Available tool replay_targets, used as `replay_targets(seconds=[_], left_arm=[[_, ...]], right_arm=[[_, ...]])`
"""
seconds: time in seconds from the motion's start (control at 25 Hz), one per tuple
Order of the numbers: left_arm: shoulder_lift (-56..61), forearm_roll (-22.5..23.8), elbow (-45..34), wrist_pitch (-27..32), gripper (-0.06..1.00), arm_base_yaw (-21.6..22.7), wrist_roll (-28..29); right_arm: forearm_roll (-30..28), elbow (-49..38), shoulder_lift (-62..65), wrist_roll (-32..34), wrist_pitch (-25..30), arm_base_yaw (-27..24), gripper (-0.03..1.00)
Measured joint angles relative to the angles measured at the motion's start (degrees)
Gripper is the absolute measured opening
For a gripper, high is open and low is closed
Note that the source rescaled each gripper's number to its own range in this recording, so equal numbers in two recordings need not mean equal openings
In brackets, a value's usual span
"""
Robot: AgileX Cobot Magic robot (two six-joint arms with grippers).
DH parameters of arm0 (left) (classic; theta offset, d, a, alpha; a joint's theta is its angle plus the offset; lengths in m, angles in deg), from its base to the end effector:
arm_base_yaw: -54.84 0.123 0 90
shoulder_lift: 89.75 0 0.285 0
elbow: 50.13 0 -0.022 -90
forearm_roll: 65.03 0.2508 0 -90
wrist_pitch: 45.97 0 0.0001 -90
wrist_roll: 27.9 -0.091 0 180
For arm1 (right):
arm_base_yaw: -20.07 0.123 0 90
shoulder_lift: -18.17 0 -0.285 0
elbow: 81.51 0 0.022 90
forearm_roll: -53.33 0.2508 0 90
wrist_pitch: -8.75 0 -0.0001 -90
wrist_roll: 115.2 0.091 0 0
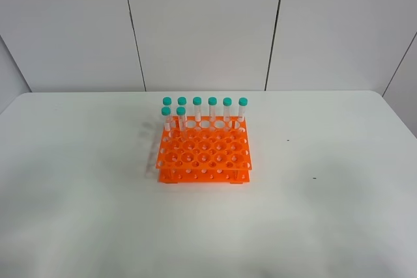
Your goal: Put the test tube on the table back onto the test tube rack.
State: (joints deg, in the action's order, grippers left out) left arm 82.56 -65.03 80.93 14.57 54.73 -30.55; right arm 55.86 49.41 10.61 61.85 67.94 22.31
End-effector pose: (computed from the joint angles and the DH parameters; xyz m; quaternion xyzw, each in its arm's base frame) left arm -0.0042 0.0000 0.2758 0.0206 0.8532 0.0116 0.5211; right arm -0.0035 0.0033 0.2771 -0.0388 0.8462 0.0188 0.5312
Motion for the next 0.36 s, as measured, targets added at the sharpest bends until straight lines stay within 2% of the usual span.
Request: replay_targets(seconds=[0.36], left_arm=[[0.0, 0.0, 0.0, 0.0, 0.96, 0.0, 0.0]], right_arm=[[0.0, 0.0, 0.0, 0.0, 0.0, 0.0, 1.0]])
